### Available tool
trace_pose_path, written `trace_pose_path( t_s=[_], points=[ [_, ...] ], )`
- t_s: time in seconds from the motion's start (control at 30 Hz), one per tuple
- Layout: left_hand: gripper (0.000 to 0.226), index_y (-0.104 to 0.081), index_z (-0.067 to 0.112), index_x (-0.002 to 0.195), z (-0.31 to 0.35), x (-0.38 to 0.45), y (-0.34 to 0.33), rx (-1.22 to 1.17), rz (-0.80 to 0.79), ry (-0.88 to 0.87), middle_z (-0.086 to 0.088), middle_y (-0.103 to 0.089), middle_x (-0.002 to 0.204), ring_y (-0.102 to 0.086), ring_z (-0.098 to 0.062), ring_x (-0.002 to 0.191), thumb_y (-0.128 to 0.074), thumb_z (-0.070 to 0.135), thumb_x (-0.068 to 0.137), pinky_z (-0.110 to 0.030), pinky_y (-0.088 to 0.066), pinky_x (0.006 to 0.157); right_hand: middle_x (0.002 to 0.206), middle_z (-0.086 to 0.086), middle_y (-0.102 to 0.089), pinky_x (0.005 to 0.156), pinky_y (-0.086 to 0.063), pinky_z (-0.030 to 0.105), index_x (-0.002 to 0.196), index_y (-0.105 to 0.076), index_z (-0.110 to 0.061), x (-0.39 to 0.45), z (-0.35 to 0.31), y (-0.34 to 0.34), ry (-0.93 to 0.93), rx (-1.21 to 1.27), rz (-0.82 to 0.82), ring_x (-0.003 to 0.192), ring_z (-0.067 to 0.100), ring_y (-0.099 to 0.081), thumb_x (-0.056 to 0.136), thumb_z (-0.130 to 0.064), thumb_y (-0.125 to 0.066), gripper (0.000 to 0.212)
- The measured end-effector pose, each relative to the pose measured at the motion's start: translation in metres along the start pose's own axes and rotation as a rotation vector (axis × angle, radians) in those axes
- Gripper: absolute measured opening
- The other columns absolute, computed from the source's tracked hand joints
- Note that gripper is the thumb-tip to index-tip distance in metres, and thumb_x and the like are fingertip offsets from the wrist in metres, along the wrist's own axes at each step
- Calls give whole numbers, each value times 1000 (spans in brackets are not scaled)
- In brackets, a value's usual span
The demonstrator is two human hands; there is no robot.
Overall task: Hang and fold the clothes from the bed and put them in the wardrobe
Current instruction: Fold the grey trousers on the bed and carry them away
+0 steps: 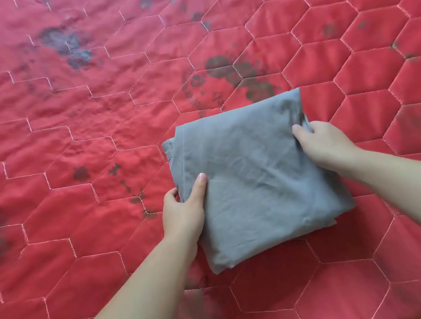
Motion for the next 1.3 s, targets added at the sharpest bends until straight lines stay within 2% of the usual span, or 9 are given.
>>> trace_pose_path(
  t_s=[0.17, 0.27, 0.43, 0.57, 0.7, 0.83, 0.93, 1.1, 1.3],
  points=[
    [33, -73, 19, 86, 2, 10, 0, -118, -16, -36, 13, -74, 75, -67, 1, 64, -75, 51, 76, -15, -48, 51, 121, 15, -50, 101, -39, 44, 108, -57, -15, -5, 0, -4, -26, -52, 42, 118, 37, -48, 85, -69, -45, 59],
    [31, -73, 16, 81, 5, 17, 10, -100, 50, -104, 12, -73, 69, -64, 2, 59, -77, 47, 76, -13, -45, 49, 106, -4, -63, 91, -45, 36, 103, -58, -22, -9, -1, -13, -13, 238, 41, 107, 23, -59, 83, -57, -61, 41],
    [51, -71, 13, 74, -7, 7, 13, -41, 104, -37, 11, -70, 64, -61, 2, 53, -70, 63, 73, -14, -44, 46, 108, 0, -66, 89, -50, 36, 111, -61, -14, -11, 12, -23, -160, 346, 29, 101, 20, -63, 71, -62, -72, 63],
    [48, -72, 22, 80, -23, -2, 13, -93, -15, 89, 16, -72, 71, -67, 2, 62, -73, 67, 65, -14, -46, 48, 98, -4, -70, 76, -48, 30, 83, -68, -26, -21, 13, -30, -133, 342, -94, 85, 14, -64, 80, -61, -65, 35],
    [46, -72, 17, 84, -34, 5, 14, -82, -110, 215, 8, -75, 73, -72, -10, 66, -78, 59, 67, -22, -51, 54, 89, -14, -73, 69, -52, 25, 93, -74, -25, -33, 12, -41, -96, 397, -215, 82, 5, -69, 71, -59, -74, 41],
    [53, -73, 13, 88, -35, 12, 14, -74, -230, 244, -1, -77, 84, -74, -19, 76, -80, 58, 62, -31, -58, 69, 96, -9, -76, 82, -55, 31, 102, -74, -20, -44, 21, -56, -109, 494, -407, 88, 10, -72, 72, -48, -78, 42],
    [73, -73, 16, 101, -40, 11, 13, -77, -349, 237, -1, -77, 94, -74, -21, 86, -83, 63, 47, -37, -57, 82, 92, -3, -77, 75, -56, 31, 104, -72, -15, -45, 29, -60, -177, 535, -371, 84, 15, -73, 70, -46, -80, 47],
    [68, -71, 17, 112, -56, -4, 11, -154, -645, 382, -12, -72, 110, -70, -30, 99, -91, 49, 55, -37, -59, 70, 92, 5, -77, 64, -56, 29, 98, -75, -12, -66, 36, -76, -315, 606, -514, 82, 22, -74, 54, -52, -83, 60],
    [40, -68, 14, 110, -59, -4, 21, -152, -400, 204, -5, -76, 97, -73, -23, 88, -81, 26, 73, -33, -58, 73, 93, -11, -76, 85, -55, 32, 100, -74, -20, -76, 34, -78, -207, 518, -328, 89, 12, -72, 73, -51, -76, 42]
  ],
)
Point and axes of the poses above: each hand's wrist, its own x-axis towards the middle knuckle, its own y-axis out of the back of the hand, z = x × y, the point moved 8 cm from there along x, towards the middle knuckle
